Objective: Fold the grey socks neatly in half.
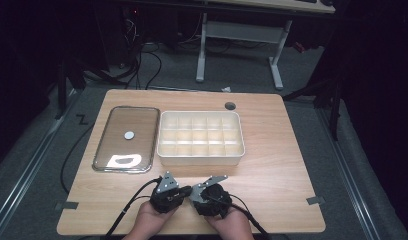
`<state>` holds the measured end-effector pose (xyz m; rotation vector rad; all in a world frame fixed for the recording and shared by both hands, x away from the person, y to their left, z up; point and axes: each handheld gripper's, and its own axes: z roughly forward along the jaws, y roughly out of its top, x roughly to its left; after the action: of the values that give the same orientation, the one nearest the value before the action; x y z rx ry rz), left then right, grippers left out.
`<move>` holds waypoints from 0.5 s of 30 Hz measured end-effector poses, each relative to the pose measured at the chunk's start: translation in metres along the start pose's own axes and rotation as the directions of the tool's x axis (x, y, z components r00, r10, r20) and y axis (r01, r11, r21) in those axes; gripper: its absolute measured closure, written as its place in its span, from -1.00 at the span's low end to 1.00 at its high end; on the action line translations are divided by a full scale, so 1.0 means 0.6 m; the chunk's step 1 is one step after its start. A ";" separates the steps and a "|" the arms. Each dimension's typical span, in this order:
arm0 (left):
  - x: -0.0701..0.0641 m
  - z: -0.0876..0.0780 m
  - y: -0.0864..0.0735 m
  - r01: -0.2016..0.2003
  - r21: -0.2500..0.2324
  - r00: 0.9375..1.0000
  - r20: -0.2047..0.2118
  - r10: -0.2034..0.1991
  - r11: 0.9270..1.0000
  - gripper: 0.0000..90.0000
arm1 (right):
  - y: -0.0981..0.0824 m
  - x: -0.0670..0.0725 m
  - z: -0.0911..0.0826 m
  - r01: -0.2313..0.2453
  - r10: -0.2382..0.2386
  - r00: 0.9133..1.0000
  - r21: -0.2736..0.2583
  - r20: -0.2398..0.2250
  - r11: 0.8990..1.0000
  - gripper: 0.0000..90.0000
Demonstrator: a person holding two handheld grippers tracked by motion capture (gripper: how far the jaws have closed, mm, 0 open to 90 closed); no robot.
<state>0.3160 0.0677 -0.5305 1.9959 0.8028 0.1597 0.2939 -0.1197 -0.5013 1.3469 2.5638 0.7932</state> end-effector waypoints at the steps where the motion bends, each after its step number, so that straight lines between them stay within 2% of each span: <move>1: 0.000 0.000 0.000 0.000 0.000 1.000 0.000 0.000 1.000 0.88 | 0.000 0.000 0.000 0.000 0.000 1.000 0.000 0.000 1.000 0.21; 8: 0.006 -0.001 -0.001 0.014 0.004 1.000 0.012 -0.014 1.000 0.85 | 0.005 -0.002 0.006 0.009 -0.009 1.000 0.013 -0.007 1.000 0.19; 9: 0.007 -0.001 -0.002 0.018 0.003 1.000 0.012 -0.018 1.000 0.83 | 0.005 -0.001 0.007 -0.007 0.008 1.000 0.021 -0.011 1.000 0.18; 11: 0.008 -0.002 -0.002 0.019 0.003 1.000 0.012 -0.019 1.000 0.83 | 0.006 -0.004 0.008 0.006 -0.006 1.000 0.019 -0.012 1.000 0.18; 15: 0.010 -0.004 -0.002 0.020 0.003 1.000 0.011 -0.020 1.000 0.76 | 0.008 -0.003 0.010 -0.006 0.007 1.000 0.026 -0.013 1.000 0.19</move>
<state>0.3192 0.0732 -0.5314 1.9897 0.8162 0.1364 0.3007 -0.1168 -0.5043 1.3624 2.5899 0.7758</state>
